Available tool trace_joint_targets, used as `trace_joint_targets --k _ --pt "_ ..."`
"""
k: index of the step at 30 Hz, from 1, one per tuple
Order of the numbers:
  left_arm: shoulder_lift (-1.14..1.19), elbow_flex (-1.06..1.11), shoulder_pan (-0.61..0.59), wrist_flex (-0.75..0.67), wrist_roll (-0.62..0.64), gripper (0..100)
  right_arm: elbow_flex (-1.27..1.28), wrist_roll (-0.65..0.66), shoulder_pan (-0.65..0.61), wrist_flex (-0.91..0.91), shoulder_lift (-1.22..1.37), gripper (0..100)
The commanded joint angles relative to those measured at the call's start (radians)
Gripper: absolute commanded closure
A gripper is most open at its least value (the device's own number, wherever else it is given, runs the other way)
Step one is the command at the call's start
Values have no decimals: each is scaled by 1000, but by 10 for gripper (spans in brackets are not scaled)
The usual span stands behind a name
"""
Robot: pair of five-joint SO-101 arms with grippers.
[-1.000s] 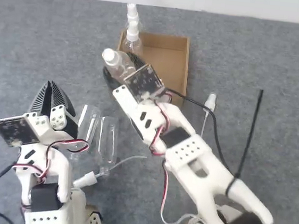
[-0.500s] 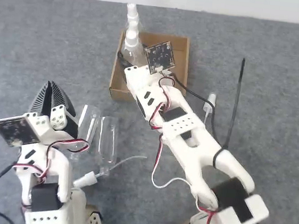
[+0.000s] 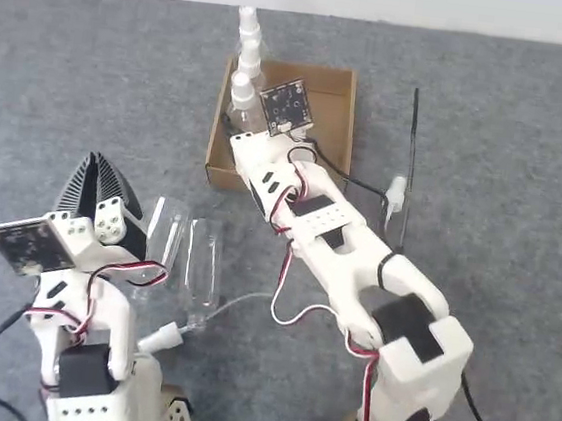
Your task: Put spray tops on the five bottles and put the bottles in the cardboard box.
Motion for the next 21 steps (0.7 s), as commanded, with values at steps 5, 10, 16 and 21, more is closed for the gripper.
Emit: trace_joint_targets --k 5,10,16,21 --pt "-14 -16 -6 3 -11 981 -95 -135 -15 -27 30 989" --pt "-14 -16 -6 3 -11 981 -95 -166 -18 -27 44 988" --pt "-14 -16 -6 3 -11 981 -95 -166 -18 -27 47 988" --pt "-14 -15 -6 3 -11 981 -95 -166 -21 -22 47 966"
